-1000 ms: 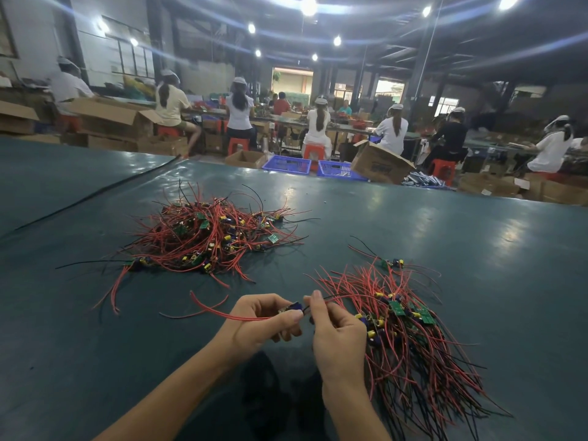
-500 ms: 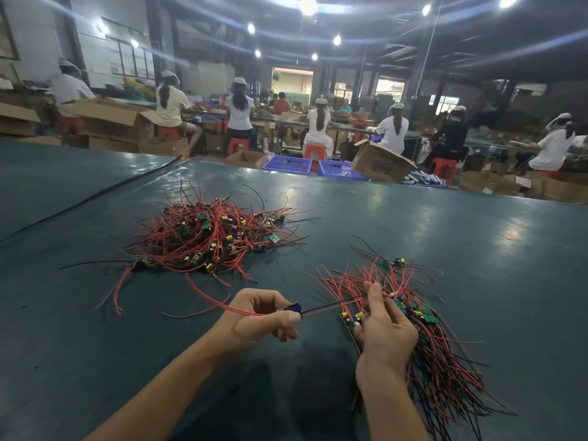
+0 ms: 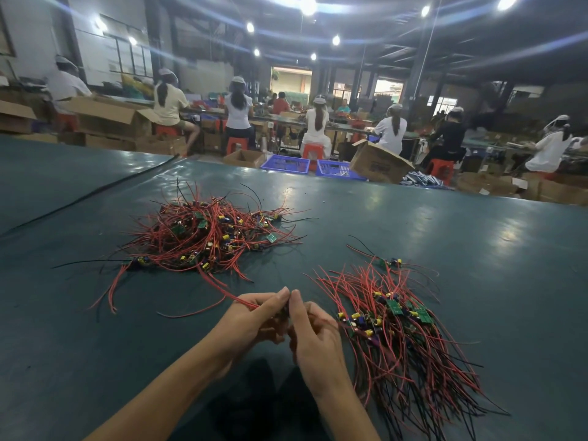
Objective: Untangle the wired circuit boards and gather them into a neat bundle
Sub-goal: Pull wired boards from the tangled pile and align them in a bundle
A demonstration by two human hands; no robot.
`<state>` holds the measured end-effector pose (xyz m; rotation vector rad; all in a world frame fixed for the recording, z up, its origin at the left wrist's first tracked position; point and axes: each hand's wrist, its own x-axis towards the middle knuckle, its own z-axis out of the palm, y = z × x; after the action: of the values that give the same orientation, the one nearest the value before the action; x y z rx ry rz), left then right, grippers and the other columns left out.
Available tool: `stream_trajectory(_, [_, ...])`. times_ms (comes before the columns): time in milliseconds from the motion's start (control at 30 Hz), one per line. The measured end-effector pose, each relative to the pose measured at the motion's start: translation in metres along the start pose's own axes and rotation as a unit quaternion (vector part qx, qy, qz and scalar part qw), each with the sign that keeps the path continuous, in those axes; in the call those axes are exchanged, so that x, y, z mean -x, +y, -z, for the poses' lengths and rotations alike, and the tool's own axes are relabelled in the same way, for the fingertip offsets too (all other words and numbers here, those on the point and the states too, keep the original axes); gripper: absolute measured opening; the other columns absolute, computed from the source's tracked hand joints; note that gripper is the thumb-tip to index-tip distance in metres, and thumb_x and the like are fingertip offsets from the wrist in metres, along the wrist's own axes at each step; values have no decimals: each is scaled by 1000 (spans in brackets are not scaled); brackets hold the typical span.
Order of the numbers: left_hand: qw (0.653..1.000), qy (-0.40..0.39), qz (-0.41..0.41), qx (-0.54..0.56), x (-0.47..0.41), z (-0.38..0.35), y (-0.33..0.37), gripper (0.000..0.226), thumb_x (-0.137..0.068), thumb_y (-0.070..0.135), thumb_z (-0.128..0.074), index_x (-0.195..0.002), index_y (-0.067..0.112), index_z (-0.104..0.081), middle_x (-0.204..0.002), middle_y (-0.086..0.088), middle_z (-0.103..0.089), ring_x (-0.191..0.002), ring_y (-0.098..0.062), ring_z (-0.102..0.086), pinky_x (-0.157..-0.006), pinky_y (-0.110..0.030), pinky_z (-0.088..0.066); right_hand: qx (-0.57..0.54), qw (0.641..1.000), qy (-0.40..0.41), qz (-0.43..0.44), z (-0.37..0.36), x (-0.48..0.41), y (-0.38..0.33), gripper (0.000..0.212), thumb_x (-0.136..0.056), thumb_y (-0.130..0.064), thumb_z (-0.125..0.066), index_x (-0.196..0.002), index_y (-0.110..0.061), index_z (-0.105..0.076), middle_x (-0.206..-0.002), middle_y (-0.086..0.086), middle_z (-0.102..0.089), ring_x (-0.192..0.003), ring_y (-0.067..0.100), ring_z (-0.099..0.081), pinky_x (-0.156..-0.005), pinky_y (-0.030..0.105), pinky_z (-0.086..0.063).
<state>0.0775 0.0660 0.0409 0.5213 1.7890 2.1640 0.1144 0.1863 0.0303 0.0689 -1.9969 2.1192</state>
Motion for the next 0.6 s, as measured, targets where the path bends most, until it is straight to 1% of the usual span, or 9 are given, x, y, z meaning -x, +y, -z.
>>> stream_trajectory(67, [1000, -13, -4, -27, -1, -3, -1, 46, -82, 54, -54, -68, 15, -73, -63, -5, -62, -57, -13, -57, -56, -22, -47, 0, 1000, -22, 15, -1, 1, 2, 57, -89, -51, -47, -81, -1, -72, -78, 13, -73, -81, 27, -71, -79, 37, -58])
stream_trajectory(167, [996, 20, -10, -83, -3, -1, -2, 62, -82, 62, -47, -63, 6, -68, -62, -12, -62, -58, -19, -59, -60, -27, -51, 60, 998, -23, 25, 0, 1, 4, 53, -96, -48, -41, -72, -15, -76, -75, 6, -74, -77, 18, -71, -77, 33, -57])
stream_trajectory(233, [989, 47, -28, -134, -4, 4, -5, 75, -83, 64, -43, -66, -6, -62, -62, -17, -62, -60, -23, -60, -66, -33, -50, 103, 995, -18, 0, 1, -1, 7, 62, -97, -48, -41, -72, -3, -73, -73, 16, -71, -75, 28, -69, -77, 41, -57])
stream_trajectory(267, [985, 63, -35, -159, -5, 6, -7, 76, -84, 65, -41, -66, -6, -63, -62, -18, -63, -60, -23, -61, -67, -34, -50, 110, 994, -15, -24, 1, -2, 8, 66, -96, -50, -41, -72, 4, -70, -71, 19, -70, -72, 30, -68, -76, 42, -56])
stream_trajectory(367, [976, 105, -26, -188, -9, 15, -11, 70, -84, 65, -37, -64, 7, -71, -63, -12, -69, -61, -21, -65, -66, -31, -51, 112, 990, 25, -79, 6, -5, 9, 72, -98, -50, -39, -64, 9, -63, -62, 15, -65, -61, 25, -63, -67, 40, -54])
stream_trajectory(400, [975, 115, -20, -188, -10, 18, -12, 68, -85, 64, -37, -64, 10, -73, -64, -11, -70, -61, -21, -65, -67, -32, -51, 107, 989, 46, -92, 9, -7, 8, 72, -99, -49, -39, -61, 6, -65, -59, 14, -67, -58, 21, -64, -60, 34, -55])
stream_trajectory(467, [965, 144, -34, -219, -12, 27, -14, 67, -88, 65, -34, -70, 14, -75, -68, -6, -72, -65, -18, -66, -70, -36, -52, 78, 987, 86, -112, 15, -8, 6, 70, -100, -48, -38, -55, -5, -70, -51, 5, -65, -43, 9, -56, -45, 22, -44])
stream_trajectory(533, [924, 206, -79, -312, -11, 39, -16, 69, -88, 72, -29, -79, 21, -74, -78, 4, -73, -77, -11, -66, -77, -35, -51, 26, 983, 130, -128, 20, -9, 3, 66, -100, -48, -39, -58, -8, -71, -49, 2, -62, -37, 6, -47, -38, 20, -36])
stream_trajectory(600, [837, 250, -98, -477, -11, 53, -16, 64, -89, 70, -29, -98, 23, -71, -106, 6, -69, -103, -13, -59, -90, -37, -46, -48, 971, 185, -145, 25, -12, 2, 60, -99, -50, -42, -68, -7, -71, -49, -1, -60, -36, 6, -43, -35, 19, -32])
